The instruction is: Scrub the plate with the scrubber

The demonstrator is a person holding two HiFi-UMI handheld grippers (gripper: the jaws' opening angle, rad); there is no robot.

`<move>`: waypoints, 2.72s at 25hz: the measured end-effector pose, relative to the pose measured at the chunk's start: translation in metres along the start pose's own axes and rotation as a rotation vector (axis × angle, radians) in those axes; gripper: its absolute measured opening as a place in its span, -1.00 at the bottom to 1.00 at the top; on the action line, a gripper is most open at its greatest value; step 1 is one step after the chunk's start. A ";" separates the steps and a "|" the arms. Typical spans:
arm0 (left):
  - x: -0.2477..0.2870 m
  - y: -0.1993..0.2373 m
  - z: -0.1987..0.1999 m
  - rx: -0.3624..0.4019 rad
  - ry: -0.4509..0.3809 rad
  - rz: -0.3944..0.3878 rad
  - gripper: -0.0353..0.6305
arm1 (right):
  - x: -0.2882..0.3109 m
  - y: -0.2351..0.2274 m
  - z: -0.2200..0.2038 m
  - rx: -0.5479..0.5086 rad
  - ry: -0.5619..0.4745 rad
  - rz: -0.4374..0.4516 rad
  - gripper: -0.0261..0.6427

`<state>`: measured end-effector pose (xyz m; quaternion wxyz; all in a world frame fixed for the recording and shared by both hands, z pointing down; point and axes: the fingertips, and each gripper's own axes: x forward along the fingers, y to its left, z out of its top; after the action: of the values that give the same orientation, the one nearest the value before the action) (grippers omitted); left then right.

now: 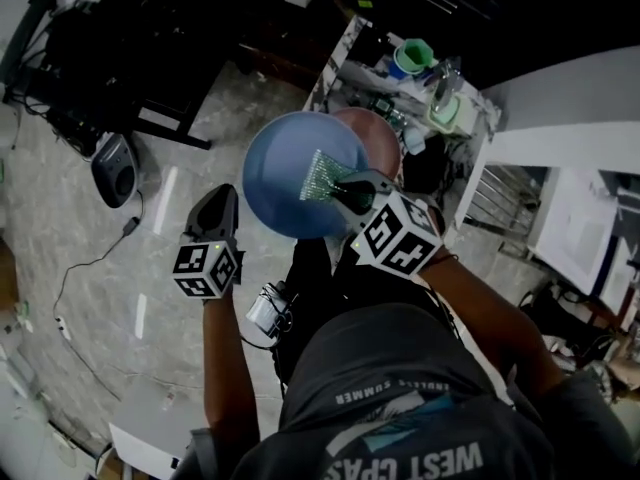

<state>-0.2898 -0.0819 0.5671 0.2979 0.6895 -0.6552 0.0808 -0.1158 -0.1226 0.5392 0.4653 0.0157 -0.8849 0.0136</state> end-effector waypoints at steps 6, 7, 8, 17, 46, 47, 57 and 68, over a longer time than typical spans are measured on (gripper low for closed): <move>-0.011 -0.005 0.011 0.023 -0.012 0.021 -0.85 | -0.070 -0.048 -0.085 0.223 0.033 -0.176 -0.70; -0.012 -0.007 0.012 0.030 -0.011 0.022 -0.85 | -0.080 -0.054 -0.105 0.259 0.047 -0.204 -0.70; -0.012 -0.010 0.013 0.036 -0.009 0.024 -0.85 | -0.090 -0.060 -0.125 0.297 0.059 -0.231 -0.70; -0.013 -0.034 0.019 0.078 0.003 0.032 -0.85 | -0.138 -0.072 -0.268 0.599 0.109 -0.367 -0.69; -0.019 -0.064 0.000 0.088 0.045 0.087 -0.85 | -0.120 -0.060 -0.309 0.483 0.115 -0.344 -0.43; -0.019 -0.064 0.000 0.085 0.044 0.086 -0.85 | -0.121 -0.059 -0.308 0.482 0.110 -0.345 -0.42; -0.020 -0.070 0.013 0.109 0.032 0.081 -0.85 | -0.139 -0.058 -0.302 0.476 0.069 -0.359 -0.37; -0.057 -0.096 0.046 0.167 -0.055 0.080 -0.85 | -0.214 -0.057 -0.273 0.477 -0.143 -0.517 -0.36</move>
<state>-0.2182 -0.0605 0.4716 0.2179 0.6871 -0.6812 0.1279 0.2326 -0.1661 0.5181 0.3735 0.3481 -0.8540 0.1002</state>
